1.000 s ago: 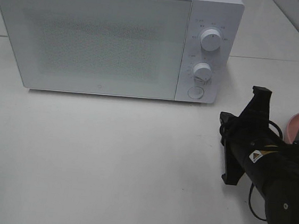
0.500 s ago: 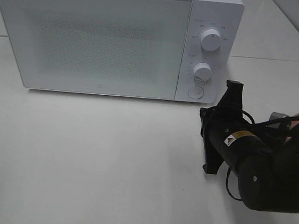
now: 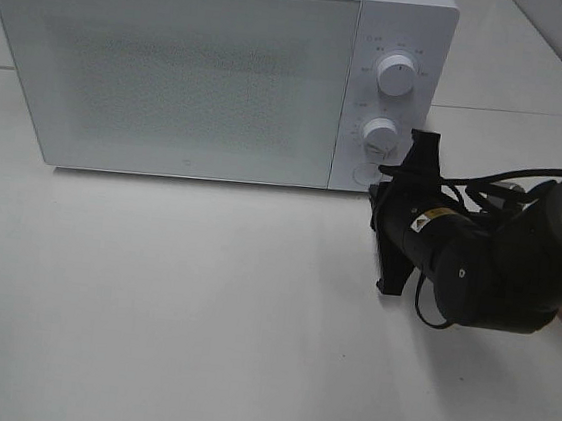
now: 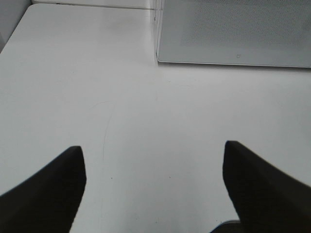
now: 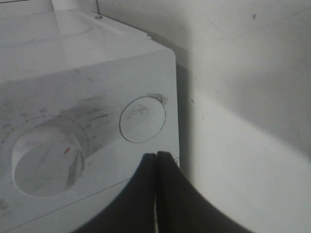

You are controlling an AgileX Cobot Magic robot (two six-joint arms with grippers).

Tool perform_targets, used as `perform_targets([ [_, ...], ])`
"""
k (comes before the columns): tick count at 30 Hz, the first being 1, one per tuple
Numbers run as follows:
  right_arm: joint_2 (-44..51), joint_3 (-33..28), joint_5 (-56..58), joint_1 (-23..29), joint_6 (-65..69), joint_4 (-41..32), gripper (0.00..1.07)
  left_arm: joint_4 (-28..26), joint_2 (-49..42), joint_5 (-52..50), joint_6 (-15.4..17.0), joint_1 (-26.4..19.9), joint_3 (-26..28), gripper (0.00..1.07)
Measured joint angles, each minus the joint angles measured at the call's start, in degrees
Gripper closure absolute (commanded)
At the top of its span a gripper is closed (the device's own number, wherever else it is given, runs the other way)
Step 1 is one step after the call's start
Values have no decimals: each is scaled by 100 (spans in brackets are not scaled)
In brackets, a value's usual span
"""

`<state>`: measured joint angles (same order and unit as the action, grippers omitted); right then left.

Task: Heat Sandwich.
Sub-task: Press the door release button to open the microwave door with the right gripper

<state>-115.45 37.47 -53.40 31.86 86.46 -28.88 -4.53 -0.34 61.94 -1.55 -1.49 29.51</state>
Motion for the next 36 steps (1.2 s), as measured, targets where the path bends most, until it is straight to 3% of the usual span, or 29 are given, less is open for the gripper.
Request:
perform_targets([
  [17,-521,991,447,-292,-292,-69,107,0,0,0,0,0,0,33],
  [36,-814,1346,567,-281,-441,-579,107,0,0,0,0,0,0,33],
])
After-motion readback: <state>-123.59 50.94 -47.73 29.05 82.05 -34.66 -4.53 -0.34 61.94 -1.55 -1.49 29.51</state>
